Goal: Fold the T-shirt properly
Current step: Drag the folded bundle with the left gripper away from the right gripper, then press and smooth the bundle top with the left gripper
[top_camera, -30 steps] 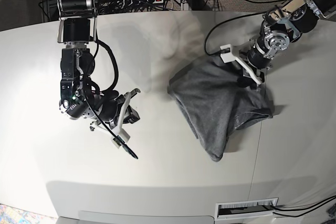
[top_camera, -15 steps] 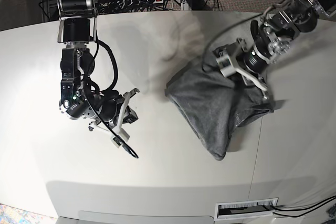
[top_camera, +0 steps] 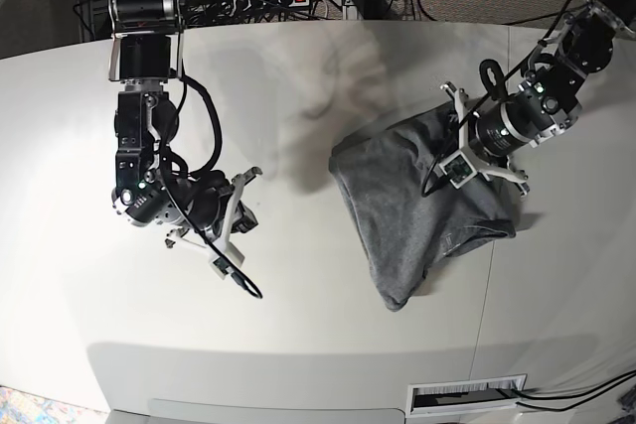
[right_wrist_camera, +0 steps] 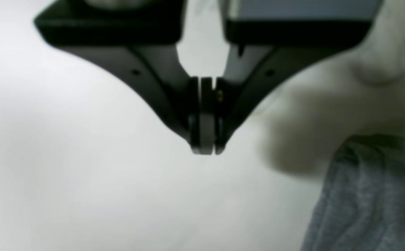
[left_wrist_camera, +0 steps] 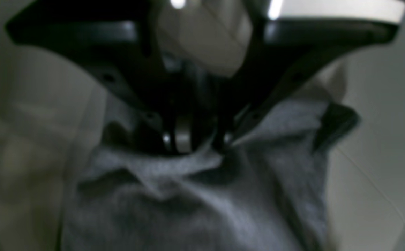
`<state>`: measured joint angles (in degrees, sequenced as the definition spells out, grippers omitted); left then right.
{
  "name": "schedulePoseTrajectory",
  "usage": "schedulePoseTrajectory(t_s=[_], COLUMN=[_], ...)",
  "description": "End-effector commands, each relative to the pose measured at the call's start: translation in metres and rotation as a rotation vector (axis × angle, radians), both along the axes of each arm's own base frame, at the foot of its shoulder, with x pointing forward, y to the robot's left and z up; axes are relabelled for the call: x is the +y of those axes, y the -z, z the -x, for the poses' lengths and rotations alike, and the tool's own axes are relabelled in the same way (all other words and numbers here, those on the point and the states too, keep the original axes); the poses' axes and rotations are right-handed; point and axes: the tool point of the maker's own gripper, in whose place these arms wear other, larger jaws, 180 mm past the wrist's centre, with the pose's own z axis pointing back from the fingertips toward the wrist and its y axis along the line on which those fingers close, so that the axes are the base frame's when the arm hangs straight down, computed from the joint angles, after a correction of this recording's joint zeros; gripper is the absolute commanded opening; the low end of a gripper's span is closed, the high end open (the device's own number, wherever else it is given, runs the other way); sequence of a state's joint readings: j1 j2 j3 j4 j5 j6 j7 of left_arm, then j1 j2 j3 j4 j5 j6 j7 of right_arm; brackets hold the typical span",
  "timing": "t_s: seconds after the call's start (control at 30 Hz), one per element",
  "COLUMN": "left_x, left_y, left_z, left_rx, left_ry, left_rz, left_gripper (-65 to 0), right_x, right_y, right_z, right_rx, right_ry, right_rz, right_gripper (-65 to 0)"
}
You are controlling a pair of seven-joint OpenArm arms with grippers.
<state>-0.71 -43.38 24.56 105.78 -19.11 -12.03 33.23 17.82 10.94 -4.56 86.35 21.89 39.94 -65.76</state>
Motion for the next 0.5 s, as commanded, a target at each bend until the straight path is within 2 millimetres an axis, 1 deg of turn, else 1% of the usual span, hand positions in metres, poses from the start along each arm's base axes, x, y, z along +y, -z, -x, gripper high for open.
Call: schedulePoseTrajectory(t_s=[0.0, 0.13, 0.27, 0.37, 0.43, 0.47], left_x=[0.005, 0.013, 0.034, 0.046, 0.050, 0.050], left_y=[-0.010, -0.008, -0.004, -0.001, 0.000, -0.001], left_z=[-0.007, -0.008, -0.013, -0.014, -0.014, -0.015], left_rx=[-0.032, -0.031, -0.065, -0.064, -0.064, -0.064], left_ry=[-0.004, -0.012, -0.018, -0.031, -0.040, -0.050], left_rz=[-0.008, -0.053, -0.204, -0.281, -0.302, -0.292], left_gripper=[-51.8, -51.1, -51.1, -48.5, -46.2, -46.0], right_x=[0.002, 0.005, 0.005, 0.006, 0.006, 0.006], right_y=[-0.020, -0.021, -0.020, -0.021, -0.022, -0.022], right_z=[-0.013, -0.013, -0.013, -0.013, -0.014, -0.014], right_rx=[-0.064, -0.065, -0.064, -0.068, -0.071, -0.072], right_ry=[-0.004, -0.008, -0.007, -0.008, -0.008, -0.008], right_rz=[-0.021, -0.033, -0.032, -0.035, -0.038, -0.039], right_gripper=[-65.0, -65.0, -65.0, -65.0, -65.0, -65.0])
